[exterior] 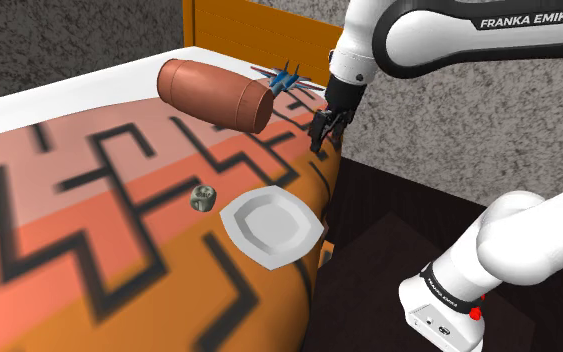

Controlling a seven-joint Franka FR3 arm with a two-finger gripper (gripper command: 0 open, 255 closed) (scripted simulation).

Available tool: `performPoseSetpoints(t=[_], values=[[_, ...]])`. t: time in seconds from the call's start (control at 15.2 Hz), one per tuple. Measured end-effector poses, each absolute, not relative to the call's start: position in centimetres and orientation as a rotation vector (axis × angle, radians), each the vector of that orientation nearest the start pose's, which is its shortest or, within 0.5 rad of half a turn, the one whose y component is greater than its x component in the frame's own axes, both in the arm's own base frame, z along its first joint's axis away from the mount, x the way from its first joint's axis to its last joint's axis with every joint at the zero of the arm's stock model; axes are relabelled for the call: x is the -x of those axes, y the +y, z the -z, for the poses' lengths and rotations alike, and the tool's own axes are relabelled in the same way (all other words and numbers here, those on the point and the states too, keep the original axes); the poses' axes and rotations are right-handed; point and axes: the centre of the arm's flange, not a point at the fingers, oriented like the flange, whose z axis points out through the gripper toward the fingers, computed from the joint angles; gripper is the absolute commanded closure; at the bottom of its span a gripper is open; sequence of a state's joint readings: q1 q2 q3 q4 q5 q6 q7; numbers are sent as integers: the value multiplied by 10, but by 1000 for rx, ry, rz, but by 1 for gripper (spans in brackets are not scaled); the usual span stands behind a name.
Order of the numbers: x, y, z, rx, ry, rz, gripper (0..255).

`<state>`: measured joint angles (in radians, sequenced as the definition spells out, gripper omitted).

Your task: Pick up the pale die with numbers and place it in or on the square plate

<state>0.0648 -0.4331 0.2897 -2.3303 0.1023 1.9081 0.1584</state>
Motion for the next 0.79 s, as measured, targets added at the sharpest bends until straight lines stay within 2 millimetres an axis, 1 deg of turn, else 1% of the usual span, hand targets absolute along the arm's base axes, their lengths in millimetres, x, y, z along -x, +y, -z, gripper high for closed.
performPoseSetpoints(t=[0.07,0.13,0.26,0.46,0.66,0.79], values=[[-397,172,-487,3157,-219,5,0],[-407,184,-482,3155,-224,7,0],[-417,205,-472,3152,-233,8,0],[-435,232,-455,3148,-245,10,0],[-449,267,-440,3143,-258,13,0],[-458,286,-427,3141,-266,14,0]])
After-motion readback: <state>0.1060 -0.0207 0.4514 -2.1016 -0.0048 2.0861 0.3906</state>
